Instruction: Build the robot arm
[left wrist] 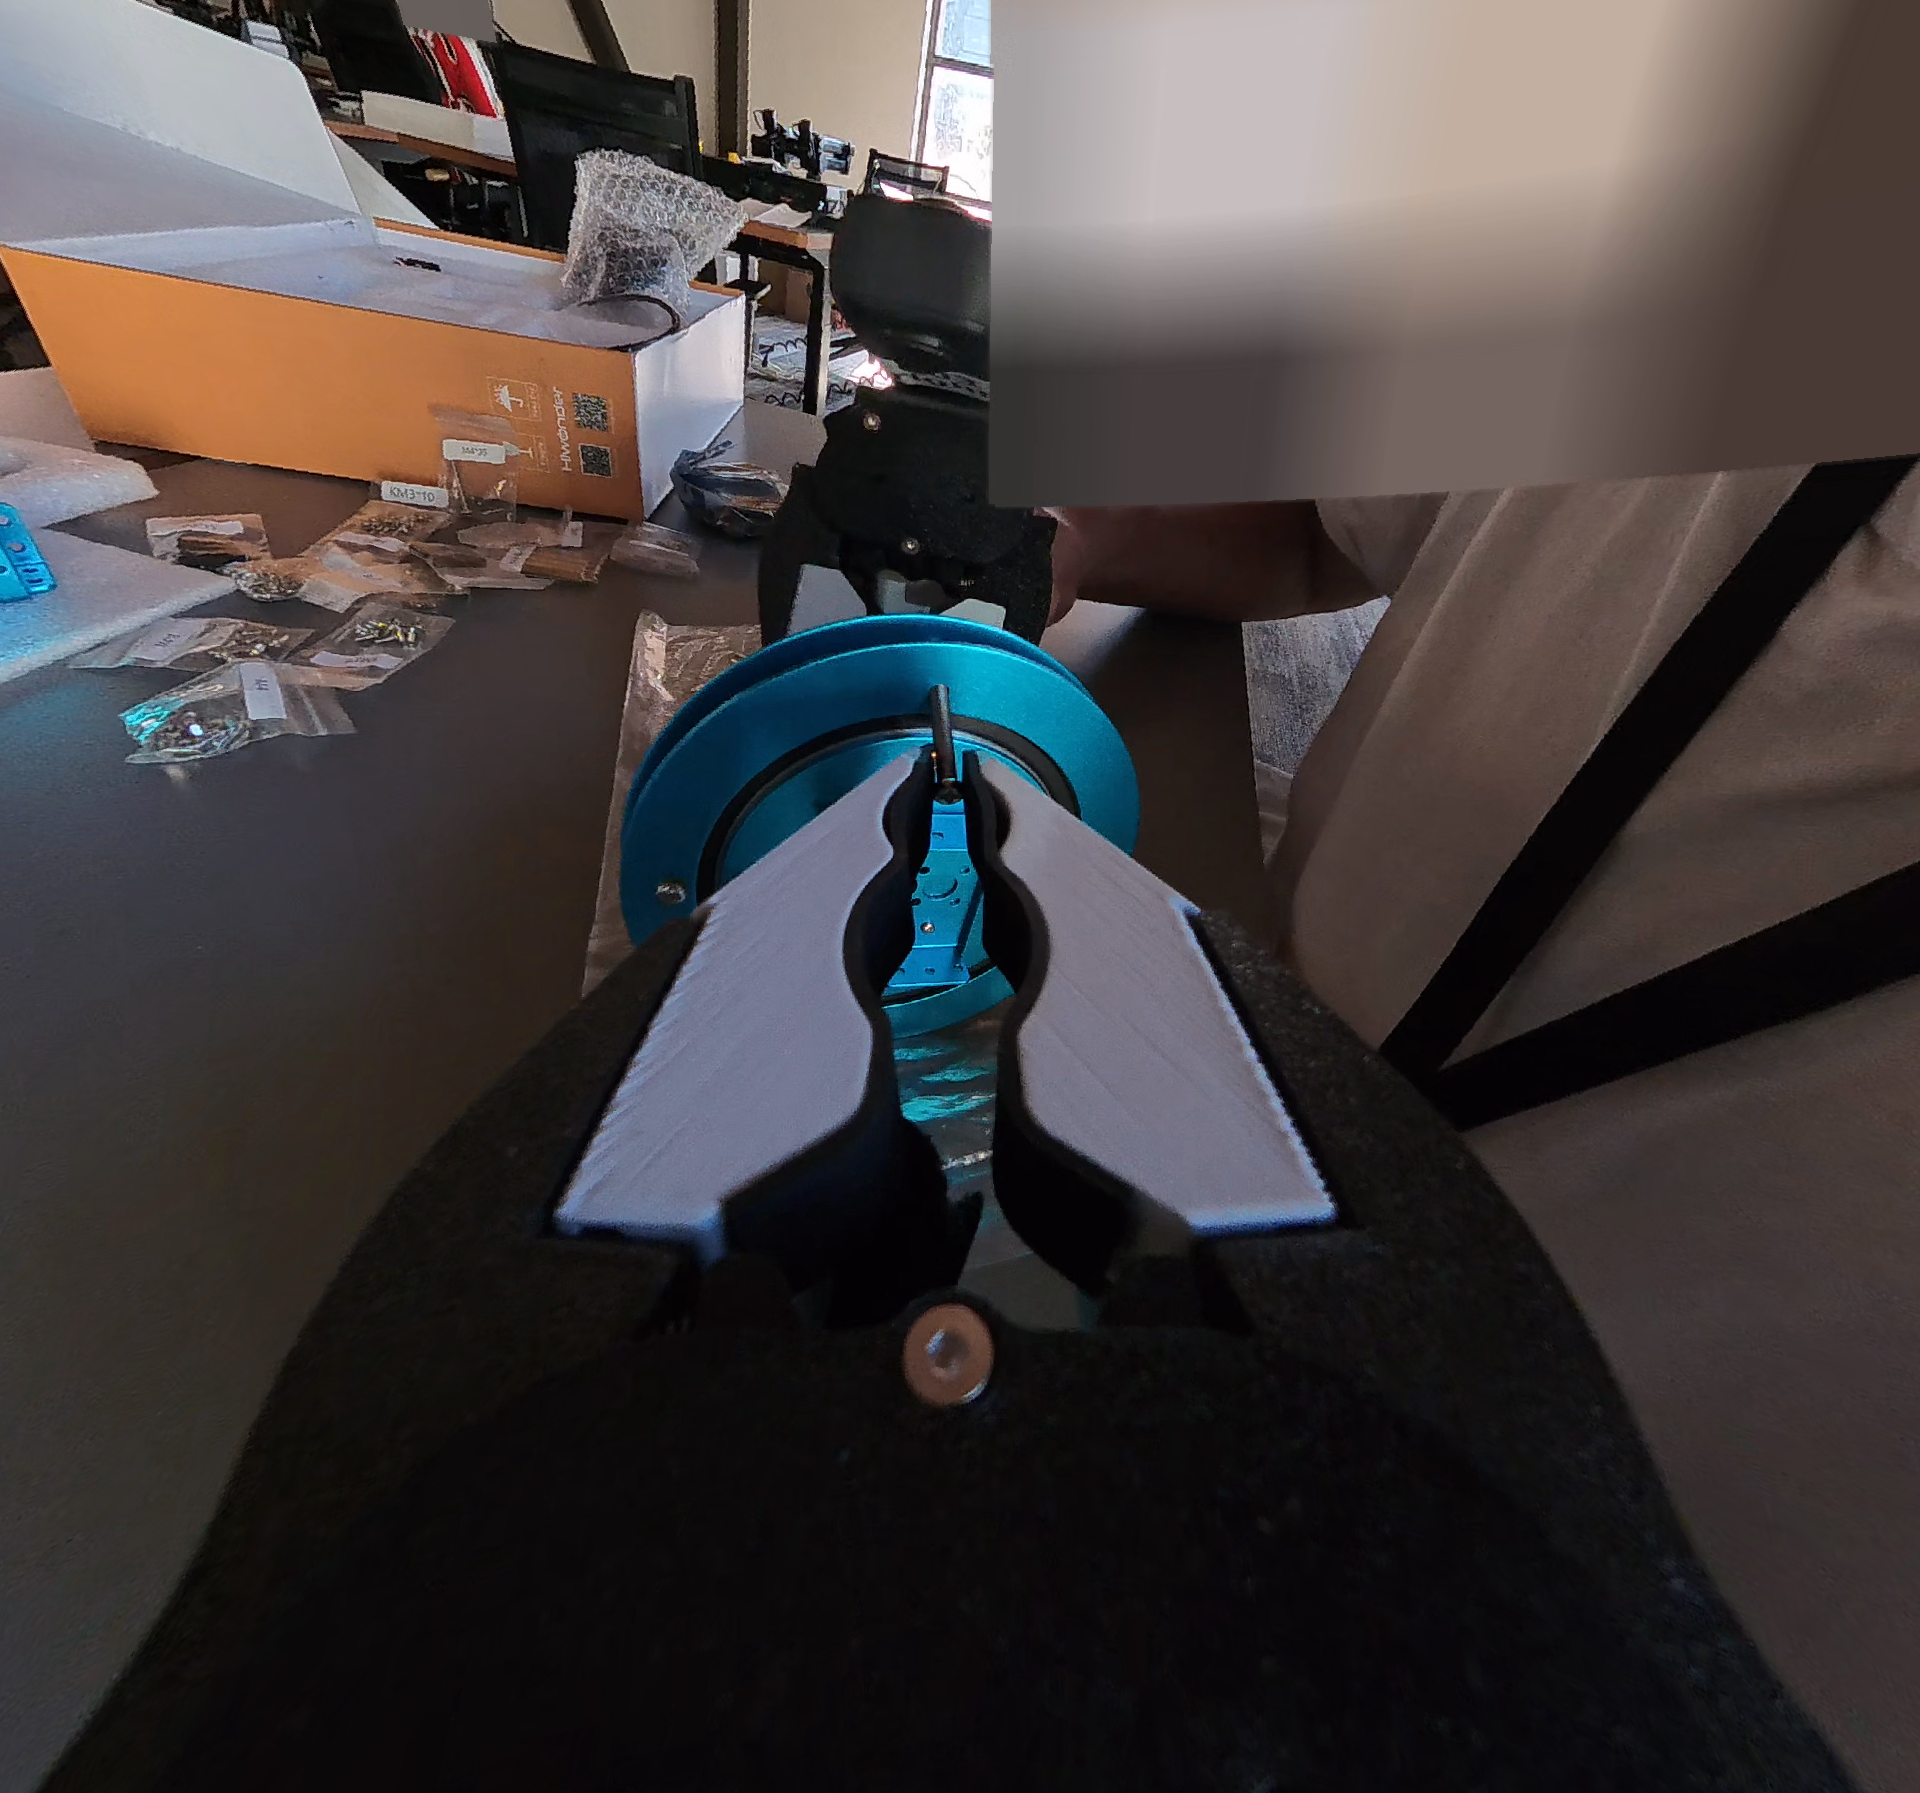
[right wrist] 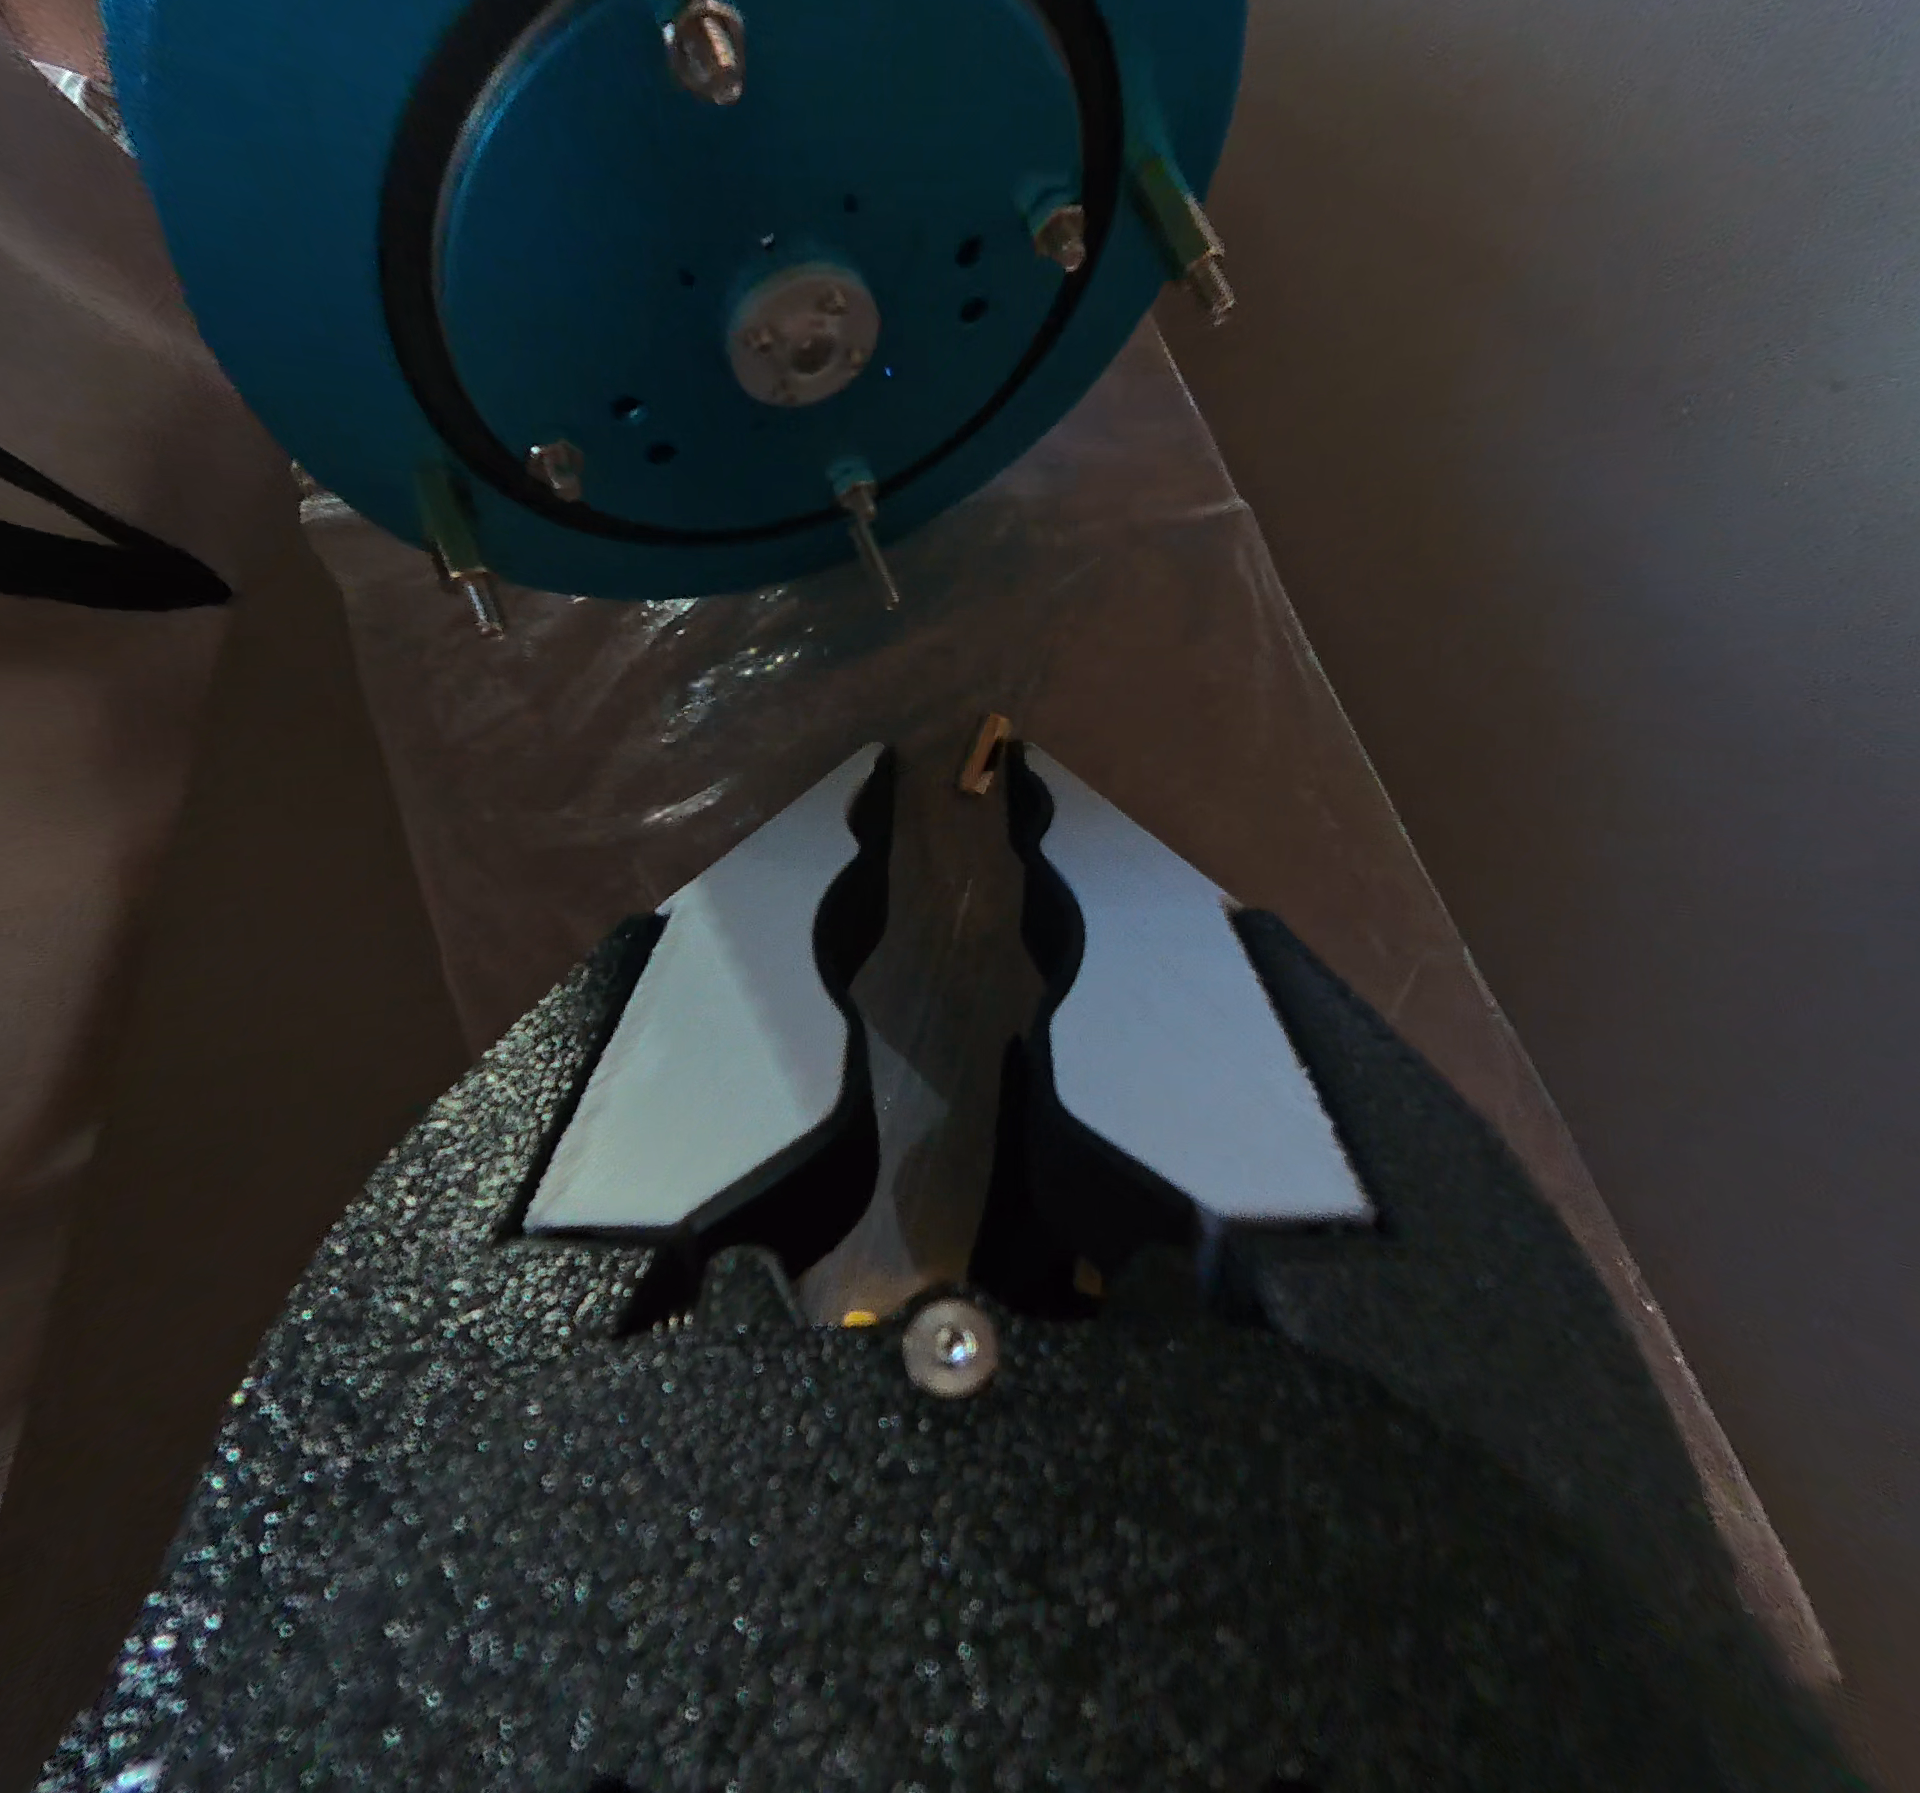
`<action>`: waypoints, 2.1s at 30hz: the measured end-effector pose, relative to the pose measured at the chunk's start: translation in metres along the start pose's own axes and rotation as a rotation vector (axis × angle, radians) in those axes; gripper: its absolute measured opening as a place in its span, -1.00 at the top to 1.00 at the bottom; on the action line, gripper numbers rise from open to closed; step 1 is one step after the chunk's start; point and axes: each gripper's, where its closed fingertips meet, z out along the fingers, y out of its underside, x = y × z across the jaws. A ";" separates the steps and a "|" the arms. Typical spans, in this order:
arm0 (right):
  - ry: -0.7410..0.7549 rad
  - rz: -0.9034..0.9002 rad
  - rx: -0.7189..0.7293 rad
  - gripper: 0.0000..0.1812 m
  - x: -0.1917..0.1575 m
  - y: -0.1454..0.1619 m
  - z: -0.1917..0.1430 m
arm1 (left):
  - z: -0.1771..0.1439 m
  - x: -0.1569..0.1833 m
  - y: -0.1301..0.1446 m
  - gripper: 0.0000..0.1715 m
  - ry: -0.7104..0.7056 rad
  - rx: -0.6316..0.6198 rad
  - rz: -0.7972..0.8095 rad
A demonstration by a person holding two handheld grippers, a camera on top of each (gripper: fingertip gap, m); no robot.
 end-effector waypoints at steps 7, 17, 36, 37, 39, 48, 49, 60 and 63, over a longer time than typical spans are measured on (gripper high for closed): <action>0.166 -0.188 -0.003 0.94 0.013 -0.006 -0.007 | 0.000 -0.002 0.000 0.95 0.005 0.004 -0.025; 0.796 -0.955 0.212 0.94 -0.002 -0.075 -0.064 | 0.004 0.005 -0.003 0.96 0.057 0.017 -0.124; 0.847 -1.037 0.169 0.95 -0.034 -0.103 -0.056 | -0.003 0.010 -0.001 0.95 -0.088 -0.300 -0.183; 0.844 -1.031 0.171 0.95 -0.033 -0.103 -0.056 | -0.002 0.011 -0.001 0.95 -0.085 -0.303 -0.186; 0.837 -1.023 0.178 0.95 -0.033 -0.104 -0.056 | -0.001 0.011 -0.001 0.95 -0.074 -0.308 -0.194; 0.819 -1.049 0.183 0.95 -0.033 -0.101 -0.059 | 0.006 0.012 -0.002 0.95 -0.029 -0.286 -0.237; 0.805 -1.029 0.187 0.95 -0.032 -0.101 -0.059 | 0.007 0.012 -0.003 0.95 -0.029 -0.284 -0.235; 0.152 -0.275 -0.016 0.94 0.013 -0.010 -0.042 | 0.000 0.008 -0.001 0.95 -0.041 -0.301 -0.189; -0.006 -0.142 -0.083 0.94 0.007 0.009 -0.048 | -0.003 0.007 0.000 0.95 -0.036 -0.297 -0.174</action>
